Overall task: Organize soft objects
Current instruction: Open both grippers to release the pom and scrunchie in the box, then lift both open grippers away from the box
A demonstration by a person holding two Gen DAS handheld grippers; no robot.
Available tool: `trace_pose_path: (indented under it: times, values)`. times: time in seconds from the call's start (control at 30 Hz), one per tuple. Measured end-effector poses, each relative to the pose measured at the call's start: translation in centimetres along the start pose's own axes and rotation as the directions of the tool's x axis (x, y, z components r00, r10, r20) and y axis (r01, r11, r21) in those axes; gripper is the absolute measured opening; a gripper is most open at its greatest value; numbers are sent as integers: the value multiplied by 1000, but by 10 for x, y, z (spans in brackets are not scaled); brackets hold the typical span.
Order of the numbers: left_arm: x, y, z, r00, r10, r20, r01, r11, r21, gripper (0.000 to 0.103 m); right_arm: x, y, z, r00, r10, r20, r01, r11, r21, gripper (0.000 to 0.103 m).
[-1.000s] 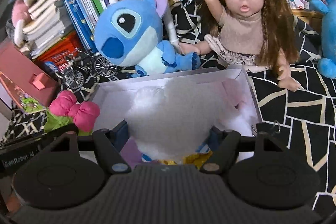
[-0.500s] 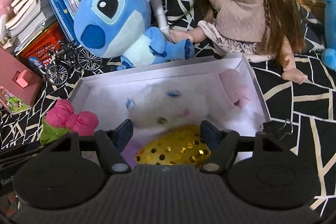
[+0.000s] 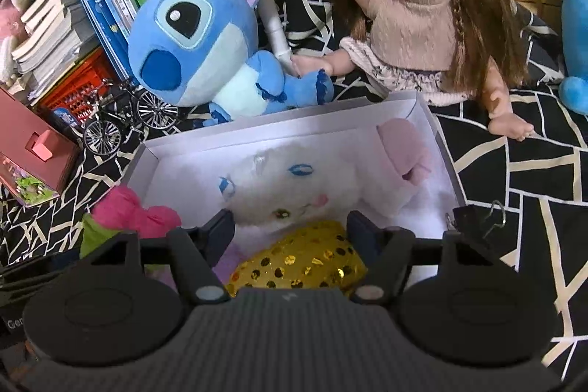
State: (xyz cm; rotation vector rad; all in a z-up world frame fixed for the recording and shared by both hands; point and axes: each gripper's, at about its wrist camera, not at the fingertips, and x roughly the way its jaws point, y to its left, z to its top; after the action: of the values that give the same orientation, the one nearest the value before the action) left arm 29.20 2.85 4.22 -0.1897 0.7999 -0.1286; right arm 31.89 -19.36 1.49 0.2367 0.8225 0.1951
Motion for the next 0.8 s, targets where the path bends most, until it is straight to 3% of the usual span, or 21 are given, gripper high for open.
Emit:
trace_pose_path:
  times: [0.2,0.5,0.8]
  values:
    - [-17,-6,0,999,19,51,-20,999,31,76,-16,1,-2,999,1,44,0,1000,-24,79]
    - [-45,-13,-8,995,28,99,-35,997,67,82,-48,4,-12,992,27,123,-19,998,-59,90]
    - [-73,-16,-24,992,-9,125,0,997,72,87,-78,5,-28,981,61,183,-45,995,-94,97]
